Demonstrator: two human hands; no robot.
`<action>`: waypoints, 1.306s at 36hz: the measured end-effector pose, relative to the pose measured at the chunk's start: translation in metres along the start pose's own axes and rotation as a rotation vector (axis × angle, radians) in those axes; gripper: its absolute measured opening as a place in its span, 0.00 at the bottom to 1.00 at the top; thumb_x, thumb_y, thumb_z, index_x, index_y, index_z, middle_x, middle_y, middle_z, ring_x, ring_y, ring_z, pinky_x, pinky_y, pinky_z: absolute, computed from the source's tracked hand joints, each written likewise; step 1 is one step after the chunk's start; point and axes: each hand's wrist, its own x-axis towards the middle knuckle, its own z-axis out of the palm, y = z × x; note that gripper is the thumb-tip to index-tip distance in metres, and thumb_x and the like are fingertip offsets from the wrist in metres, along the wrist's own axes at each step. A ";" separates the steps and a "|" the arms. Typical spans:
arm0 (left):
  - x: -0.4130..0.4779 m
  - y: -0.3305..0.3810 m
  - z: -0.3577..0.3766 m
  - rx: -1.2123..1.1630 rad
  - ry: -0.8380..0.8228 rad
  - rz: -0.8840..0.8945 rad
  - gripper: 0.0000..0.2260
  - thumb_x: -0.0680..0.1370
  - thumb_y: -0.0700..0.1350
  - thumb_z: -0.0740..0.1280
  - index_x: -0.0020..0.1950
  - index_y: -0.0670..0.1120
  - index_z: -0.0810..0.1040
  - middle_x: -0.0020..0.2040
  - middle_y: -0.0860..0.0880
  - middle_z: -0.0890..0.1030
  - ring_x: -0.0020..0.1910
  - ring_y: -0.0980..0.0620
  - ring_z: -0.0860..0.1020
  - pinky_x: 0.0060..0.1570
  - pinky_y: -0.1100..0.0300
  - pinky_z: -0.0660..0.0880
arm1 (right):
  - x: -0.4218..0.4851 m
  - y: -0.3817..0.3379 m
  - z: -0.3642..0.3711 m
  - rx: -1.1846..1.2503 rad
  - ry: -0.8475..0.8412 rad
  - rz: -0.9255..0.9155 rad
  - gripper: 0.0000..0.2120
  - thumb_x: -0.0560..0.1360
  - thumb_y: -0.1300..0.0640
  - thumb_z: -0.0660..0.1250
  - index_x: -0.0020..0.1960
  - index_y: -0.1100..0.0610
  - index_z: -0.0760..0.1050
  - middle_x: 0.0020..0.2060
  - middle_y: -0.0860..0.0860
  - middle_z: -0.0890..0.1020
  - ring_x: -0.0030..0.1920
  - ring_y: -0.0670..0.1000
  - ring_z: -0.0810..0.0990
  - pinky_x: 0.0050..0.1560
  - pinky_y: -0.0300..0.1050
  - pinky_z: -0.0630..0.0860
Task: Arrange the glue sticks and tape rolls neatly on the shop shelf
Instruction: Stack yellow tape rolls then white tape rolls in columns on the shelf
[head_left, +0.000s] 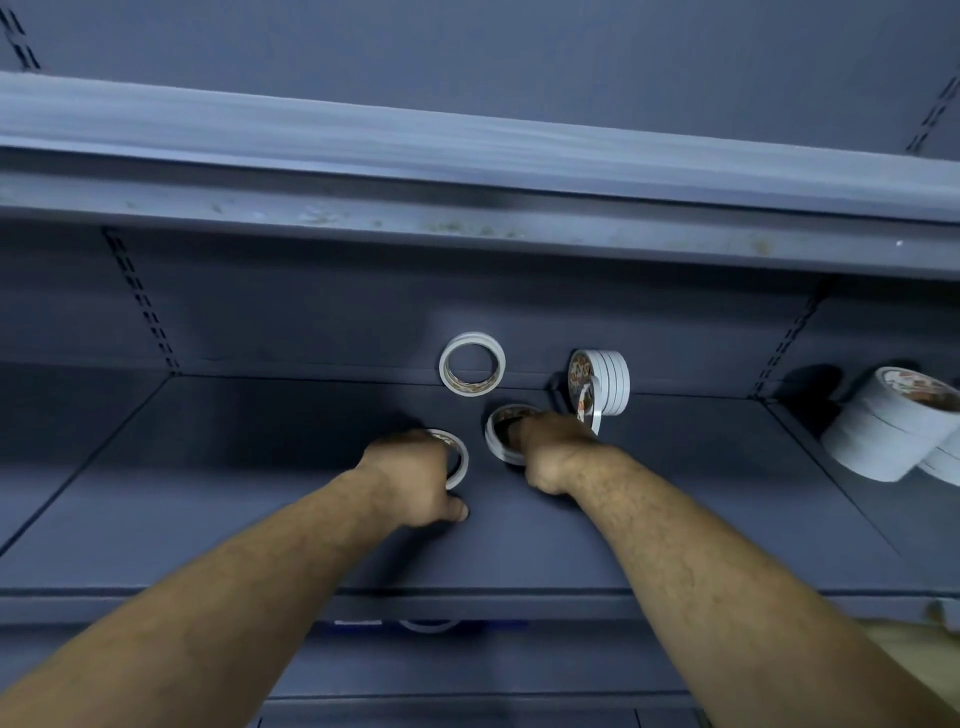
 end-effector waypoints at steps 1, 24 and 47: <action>0.000 0.000 -0.001 0.000 -0.002 -0.005 0.19 0.70 0.65 0.70 0.44 0.51 0.73 0.42 0.53 0.73 0.42 0.50 0.74 0.40 0.60 0.71 | 0.000 0.000 0.000 0.007 -0.006 0.004 0.22 0.74 0.68 0.62 0.66 0.53 0.75 0.62 0.53 0.79 0.60 0.57 0.80 0.45 0.41 0.71; -0.002 -0.003 0.004 0.040 0.045 -0.034 0.08 0.76 0.40 0.63 0.42 0.51 0.66 0.50 0.50 0.78 0.51 0.47 0.80 0.41 0.60 0.70 | 0.000 -0.003 -0.002 0.010 -0.020 -0.025 0.11 0.75 0.69 0.63 0.49 0.54 0.74 0.50 0.52 0.80 0.43 0.52 0.75 0.41 0.43 0.71; -0.015 -0.020 -0.013 -0.128 0.213 -0.073 0.05 0.81 0.46 0.59 0.46 0.50 0.72 0.41 0.52 0.72 0.41 0.49 0.73 0.36 0.60 0.65 | -0.027 -0.013 -0.026 0.074 0.035 -0.075 0.10 0.77 0.57 0.69 0.57 0.58 0.82 0.53 0.55 0.83 0.51 0.57 0.82 0.52 0.50 0.82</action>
